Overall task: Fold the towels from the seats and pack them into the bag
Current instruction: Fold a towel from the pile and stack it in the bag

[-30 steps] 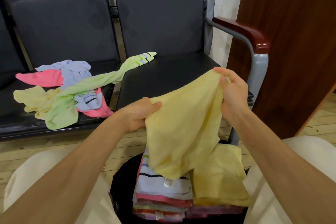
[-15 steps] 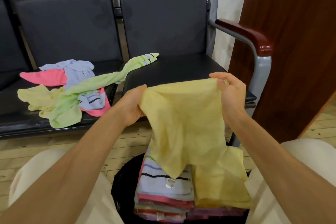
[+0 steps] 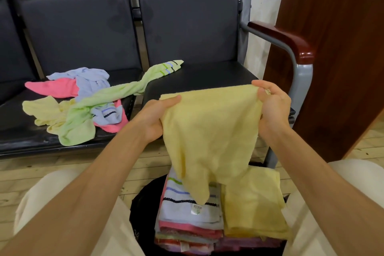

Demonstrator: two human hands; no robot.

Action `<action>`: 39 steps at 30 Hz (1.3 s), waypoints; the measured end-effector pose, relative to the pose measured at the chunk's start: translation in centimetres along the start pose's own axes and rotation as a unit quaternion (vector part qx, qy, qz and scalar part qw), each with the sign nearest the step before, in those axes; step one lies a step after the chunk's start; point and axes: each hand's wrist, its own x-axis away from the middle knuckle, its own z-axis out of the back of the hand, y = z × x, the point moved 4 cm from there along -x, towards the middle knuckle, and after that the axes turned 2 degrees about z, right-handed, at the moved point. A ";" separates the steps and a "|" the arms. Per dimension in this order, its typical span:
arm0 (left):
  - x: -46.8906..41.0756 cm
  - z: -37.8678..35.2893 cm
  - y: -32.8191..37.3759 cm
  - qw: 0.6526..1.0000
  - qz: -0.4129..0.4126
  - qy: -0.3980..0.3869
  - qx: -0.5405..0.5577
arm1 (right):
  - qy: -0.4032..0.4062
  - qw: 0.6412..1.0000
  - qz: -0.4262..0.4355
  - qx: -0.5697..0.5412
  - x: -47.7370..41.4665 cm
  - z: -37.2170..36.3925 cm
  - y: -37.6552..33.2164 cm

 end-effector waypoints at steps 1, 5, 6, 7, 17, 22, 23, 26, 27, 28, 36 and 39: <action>-0.1 0.2 0.0 0.999 0.008 -0.016 0.027 | 0.013 1.000 -0.002 -0.008 -0.1 0.2 0.0; -0.9 2.4 0.3 0.994 0.019 -0.031 0.107 | 0.044 0.999 -0.013 0.010 -0.3 0.6 0.7; -1.2 2.8 0.5 0.995 0.010 -0.035 0.097 | 0.044 0.999 -0.015 0.021 -0.2 0.6 0.8; -1.3 3.1 0.7 0.997 -0.005 -0.033 0.067 | 0.043 0.999 -0.018 0.027 -0.2 0.6 0.9; -1.5 6.6 0.7 0.807 -0.070 0.125 -0.572 | 0.041 0.997 -0.036 0.053 -0.9 1.2 1.7; -0.8 7.1 2.0 0.837 -0.135 0.149 -0.509 | 0.032 0.997 -0.041 0.057 -1.2 1.2 2.0; -0.4 7.0 2.4 0.840 -0.171 0.161 -0.488 | 0.027 0.997 -0.045 0.053 -1.2 1.2 1.9; 0.8 6.4 3.6 0.851 -0.286 0.198 -0.394 | 0.001 0.998 -0.057 0.039 -1.1 1.3 1.9; 1.1 6.3 4.1 0.857 -0.308 0.202 -0.361 | -0.001 0.998 -0.065 0.026 -1.1 1.3 2.1; 1.3 6.1 4.4 0.869 -0.318 0.195 -0.324 | -0.003 0.997 -0.081 0.005 -1.1 1.3 2.2; 2.2 5.4 5.0 0.972 -0.164 0.005 0.168 | -0.050 0.985 -0.125 -0.106 -1.0 1.3 -0.6; 2.6 3.8 7.7 0.974 -0.161 0.010 0.160 | -0.124 0.952 -0.155 -0.231 -0.4 -0.3 -4.6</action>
